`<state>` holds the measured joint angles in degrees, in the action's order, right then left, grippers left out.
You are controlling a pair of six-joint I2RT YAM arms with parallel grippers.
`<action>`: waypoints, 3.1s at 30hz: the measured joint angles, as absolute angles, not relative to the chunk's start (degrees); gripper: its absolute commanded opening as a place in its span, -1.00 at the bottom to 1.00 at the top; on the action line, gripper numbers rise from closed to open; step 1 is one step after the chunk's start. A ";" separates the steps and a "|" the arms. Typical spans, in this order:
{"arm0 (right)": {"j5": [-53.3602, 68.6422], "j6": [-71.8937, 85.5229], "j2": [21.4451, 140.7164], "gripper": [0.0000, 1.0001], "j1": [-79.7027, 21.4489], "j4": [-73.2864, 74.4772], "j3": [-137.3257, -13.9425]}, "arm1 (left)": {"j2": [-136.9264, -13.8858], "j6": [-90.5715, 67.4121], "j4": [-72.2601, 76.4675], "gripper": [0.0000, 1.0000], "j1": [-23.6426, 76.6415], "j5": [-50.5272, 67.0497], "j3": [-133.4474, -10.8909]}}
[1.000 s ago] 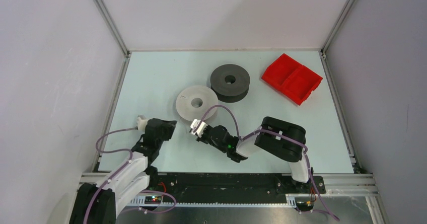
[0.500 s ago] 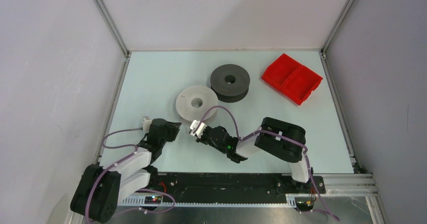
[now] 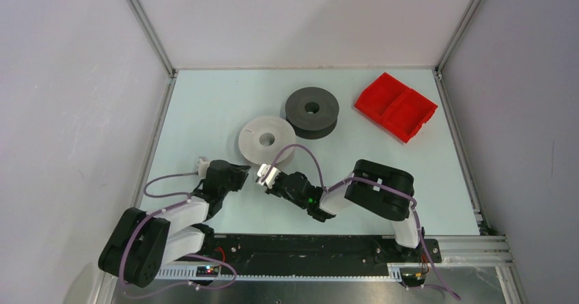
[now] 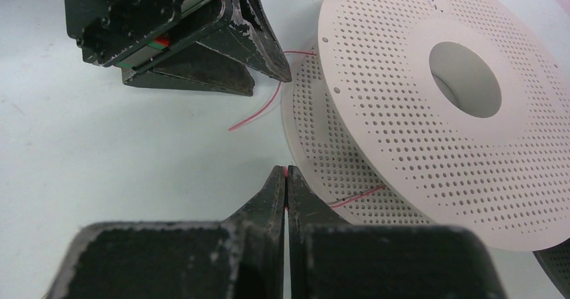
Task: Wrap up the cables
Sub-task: Adjust the cable on the cable reel.
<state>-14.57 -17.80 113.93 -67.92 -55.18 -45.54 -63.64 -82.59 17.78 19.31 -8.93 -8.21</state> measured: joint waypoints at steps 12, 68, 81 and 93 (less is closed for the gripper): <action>-15.00 -17.82 114.15 -1.00 -67.92 -55.33 -44.97 | -66.87 -84.07 19.25 -0.84 21.96 -8.29 -8.80; 4.25 -5.65 90.61 -0.35 -62.67 -51.81 -32.32 | -46.28 -67.29 3.18 -0.13 13.02 -23.18 -18.20; 15.40 25.87 94.13 -0.43 -44.56 -62.02 -26.33 | -56.90 -59.37 2.11 -0.11 8.05 -11.29 -26.50; 13.43 33.98 93.89 -0.64 -40.47 -58.52 -25.78 | -60.23 -57.69 0.86 -0.18 7.11 -8.27 -28.05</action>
<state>13.43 33.98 93.89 -40.47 -58.52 -25.78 -60.23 -57.69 0.86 7.11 -8.27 -28.05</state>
